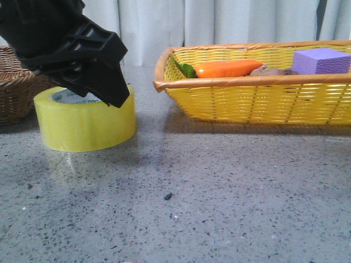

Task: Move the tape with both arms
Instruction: 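Lower the left gripper onto the tape roll and grip its rim, then lift the tape roll with the left gripper over the brown basket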

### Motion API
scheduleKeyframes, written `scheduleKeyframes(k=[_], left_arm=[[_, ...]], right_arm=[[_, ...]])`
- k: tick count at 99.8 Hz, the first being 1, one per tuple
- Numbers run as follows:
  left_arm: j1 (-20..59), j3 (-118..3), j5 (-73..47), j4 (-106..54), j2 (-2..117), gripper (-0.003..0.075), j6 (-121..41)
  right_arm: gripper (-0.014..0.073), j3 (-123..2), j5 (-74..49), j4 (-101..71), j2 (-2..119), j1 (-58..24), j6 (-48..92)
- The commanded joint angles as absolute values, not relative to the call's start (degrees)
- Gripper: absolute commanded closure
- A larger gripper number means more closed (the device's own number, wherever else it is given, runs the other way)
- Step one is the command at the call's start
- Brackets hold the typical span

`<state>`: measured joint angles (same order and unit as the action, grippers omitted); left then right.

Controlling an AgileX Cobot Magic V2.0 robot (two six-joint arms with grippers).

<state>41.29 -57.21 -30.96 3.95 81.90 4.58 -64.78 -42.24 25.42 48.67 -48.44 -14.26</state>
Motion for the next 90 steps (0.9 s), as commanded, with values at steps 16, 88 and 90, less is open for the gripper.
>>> scheduleKeyframes(k=[16,88,90], left_arm=[[41.59,-59.04,-28.09,3.89,82.87,0.0300,4.60],[41.59,-59.04,-27.65,3.89,83.36,0.0663,4.60],[41.59,-59.04,-27.65,3.89,83.36,0.0668,4.60]], right_arm=[[0.0660,-66.21,-38.63,27.44,48.05,-48.45,-14.27],[0.0660,-66.21,-40.38,27.09,48.05,-48.45,-14.27],[0.0660,-66.21,-40.49,27.09,48.05,-48.45,-14.27]])
